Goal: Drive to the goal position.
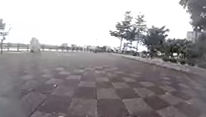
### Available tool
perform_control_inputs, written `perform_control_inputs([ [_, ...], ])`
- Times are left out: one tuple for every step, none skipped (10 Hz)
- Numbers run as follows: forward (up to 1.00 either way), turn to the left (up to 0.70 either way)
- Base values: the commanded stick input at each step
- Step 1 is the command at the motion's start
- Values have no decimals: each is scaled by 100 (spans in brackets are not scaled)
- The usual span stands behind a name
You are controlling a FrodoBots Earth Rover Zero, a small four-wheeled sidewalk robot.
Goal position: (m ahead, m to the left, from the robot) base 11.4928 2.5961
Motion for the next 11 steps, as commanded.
perform_control_inputs([
  [85,1],
  [85,1],
  [85,1],
  [85,1],
  [85,1],
  [85,1],
  [85,1],
  [85,1],
  [85,1],
  [85,1],
  [85,1],
])
